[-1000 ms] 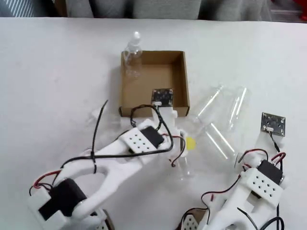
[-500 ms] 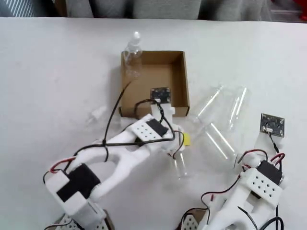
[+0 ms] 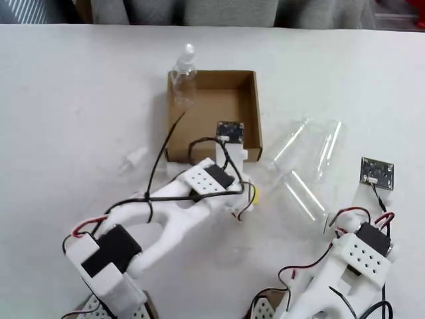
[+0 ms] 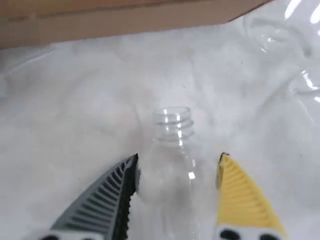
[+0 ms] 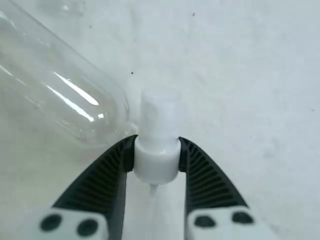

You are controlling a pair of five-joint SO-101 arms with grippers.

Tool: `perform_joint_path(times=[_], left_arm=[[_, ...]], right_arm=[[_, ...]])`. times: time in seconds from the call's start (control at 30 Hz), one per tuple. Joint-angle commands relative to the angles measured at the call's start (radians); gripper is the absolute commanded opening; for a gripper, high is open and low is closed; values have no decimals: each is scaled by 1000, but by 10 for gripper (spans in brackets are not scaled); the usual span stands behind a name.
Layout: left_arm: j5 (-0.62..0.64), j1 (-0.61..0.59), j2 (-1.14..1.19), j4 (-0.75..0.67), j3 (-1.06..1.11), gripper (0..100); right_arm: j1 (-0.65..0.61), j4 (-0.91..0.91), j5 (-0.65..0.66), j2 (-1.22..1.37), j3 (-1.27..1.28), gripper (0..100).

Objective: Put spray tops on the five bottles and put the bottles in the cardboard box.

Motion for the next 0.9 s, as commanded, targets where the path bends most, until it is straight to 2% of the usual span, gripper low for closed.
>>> perform_joint_path(times=[0.0, 0.1, 0.2, 0.33, 0.47, 0.67, 0.87], left_arm=[[-78, 25, -5, 25, -35, 25], [-152, 35, -7, 60, -41, 28], [-169, 5, -7, 64, -43, 46], [-169, -62, -7, 115, -41, 201], [-175, -28, -8, 215, -55, 332], [-178, -30, -5, 385, -160, 330], [-178, -77, -2, 408, -192, 330]], right_arm=[[-8, -12, 9, -16, -9, 17], [-7, -12, 9, -16, -9, 17], [-7, -12, 9, -16, -9, 17], [-7, -12, 9, -16, -9, 17], [-10, -12, 9, -16, -9, 17], [-10, -12, 9, -16, -8, 17], [-10, -12, 9, -16, -8, 17]])
